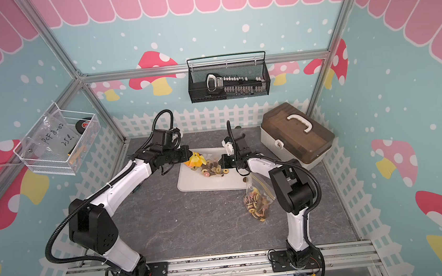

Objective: Pour cookies out of the ziploc bag
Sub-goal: 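Pour the cookies out of the ziploc bag onto the tray.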

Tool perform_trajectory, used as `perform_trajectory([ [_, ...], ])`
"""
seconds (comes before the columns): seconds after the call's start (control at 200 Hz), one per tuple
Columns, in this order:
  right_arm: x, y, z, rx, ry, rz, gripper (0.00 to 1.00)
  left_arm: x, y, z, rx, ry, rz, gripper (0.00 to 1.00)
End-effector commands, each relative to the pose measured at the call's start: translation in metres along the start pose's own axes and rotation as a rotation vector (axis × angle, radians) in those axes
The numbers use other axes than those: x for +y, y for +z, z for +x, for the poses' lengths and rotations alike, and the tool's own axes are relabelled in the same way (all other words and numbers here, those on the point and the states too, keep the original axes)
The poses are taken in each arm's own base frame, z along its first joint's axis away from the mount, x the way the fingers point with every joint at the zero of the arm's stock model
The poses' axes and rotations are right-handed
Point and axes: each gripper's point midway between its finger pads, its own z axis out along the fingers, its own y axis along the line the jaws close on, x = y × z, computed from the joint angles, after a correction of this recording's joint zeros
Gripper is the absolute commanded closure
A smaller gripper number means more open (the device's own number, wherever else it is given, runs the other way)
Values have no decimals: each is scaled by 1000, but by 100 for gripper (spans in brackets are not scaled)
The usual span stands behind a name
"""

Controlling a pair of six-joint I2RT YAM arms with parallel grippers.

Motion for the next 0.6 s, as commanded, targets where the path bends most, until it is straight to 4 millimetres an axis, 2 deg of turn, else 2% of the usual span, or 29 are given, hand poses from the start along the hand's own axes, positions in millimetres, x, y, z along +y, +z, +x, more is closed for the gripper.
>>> perform_trajectory([
  [0.0,-6,-7,1,-8,17,31,100,-11,-14,-27,-72,40,15,100],
  [0.595,-12,-8,1,-16,29,44,100,-35,-31,-50,-112,66,53,100],
])
